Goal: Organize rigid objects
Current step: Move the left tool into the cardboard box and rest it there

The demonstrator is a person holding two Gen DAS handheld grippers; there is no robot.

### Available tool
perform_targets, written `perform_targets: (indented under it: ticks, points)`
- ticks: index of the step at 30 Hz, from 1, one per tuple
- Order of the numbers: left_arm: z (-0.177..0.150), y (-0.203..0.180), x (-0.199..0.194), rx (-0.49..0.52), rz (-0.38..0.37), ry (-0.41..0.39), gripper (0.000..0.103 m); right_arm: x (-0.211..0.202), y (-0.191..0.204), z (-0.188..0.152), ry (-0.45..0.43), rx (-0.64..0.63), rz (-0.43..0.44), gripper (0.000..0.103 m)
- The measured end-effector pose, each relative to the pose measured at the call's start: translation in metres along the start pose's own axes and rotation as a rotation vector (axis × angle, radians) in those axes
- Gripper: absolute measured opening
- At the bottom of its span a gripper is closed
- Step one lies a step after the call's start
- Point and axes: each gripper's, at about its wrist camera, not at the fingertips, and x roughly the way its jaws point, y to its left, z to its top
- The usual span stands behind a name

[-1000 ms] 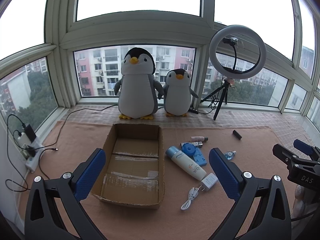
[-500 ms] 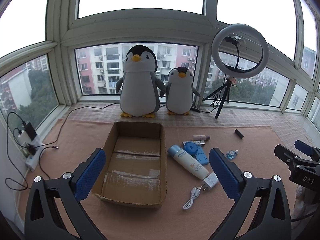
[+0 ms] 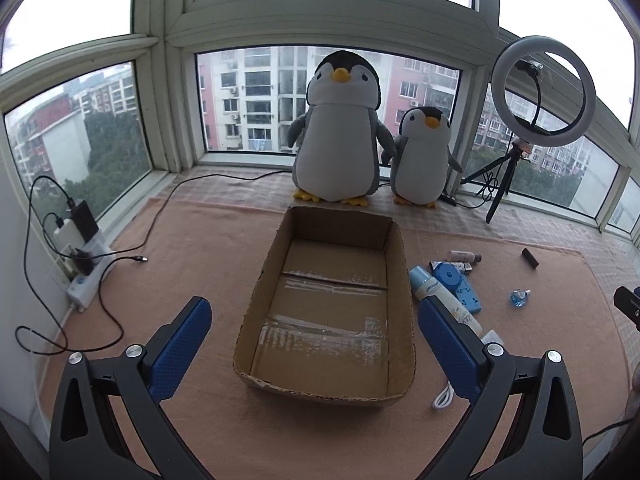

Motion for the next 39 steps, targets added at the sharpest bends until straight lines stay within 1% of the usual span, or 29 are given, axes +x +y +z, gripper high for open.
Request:
perform_targets:
  ticks: [4,7,10,13,20,22,27,30,32,34,38,39]
  points:
    - [-0.011,0.017,0.025,-0.028,0.042,0.057,0.102,0.008,-0.003,-0.005,0.018,-0.004,0.008,0.102]
    - [-0.02,0.026,0.041,-0.039,0.059,0.087,0.102,0.015,-0.007,-0.011,0.036,-0.003,0.003,0.102]
    - [-0.026,0.032,0.058,-0.047,0.073,0.12,0.099,0.022,-0.011,-0.016,0.055,0.002,-0.001,0.102]
    - [-0.03,0.036,0.07,-0.048,0.081,0.139,0.098,0.029,-0.014,-0.02,0.067,0.01,-0.007,0.102]
    - [-0.033,0.04,0.089,-0.041,0.102,0.153,0.097,0.044,-0.017,-0.027,0.103,0.012,-0.009,0.102]
    - [-0.034,0.041,0.094,-0.04,0.108,0.16,0.091,0.049,-0.016,-0.03,0.111,0.006,-0.006,0.102]
    - [-0.039,0.044,0.107,-0.044,0.127,0.185,0.086,0.06,-0.011,-0.036,0.126,-0.015,0.014,0.102]
    - [-0.042,0.044,0.112,-0.039,0.137,0.194,0.076,0.07,-0.005,-0.039,0.142,-0.034,0.022,0.102]
    - [-0.044,0.044,0.116,-0.036,0.14,0.2,0.072,0.077,0.0,-0.042,0.15,-0.051,0.036,0.102]
    - [-0.045,0.043,0.118,-0.031,0.141,0.21,0.064,0.085,0.007,-0.045,0.162,-0.075,0.047,0.102]
    - [-0.047,0.04,0.122,-0.016,0.146,0.218,0.058,0.101,0.02,-0.054,0.191,-0.12,0.07,0.102]
    - [-0.048,0.04,0.123,-0.012,0.144,0.22,0.054,0.105,0.023,-0.055,0.199,-0.127,0.076,0.101]
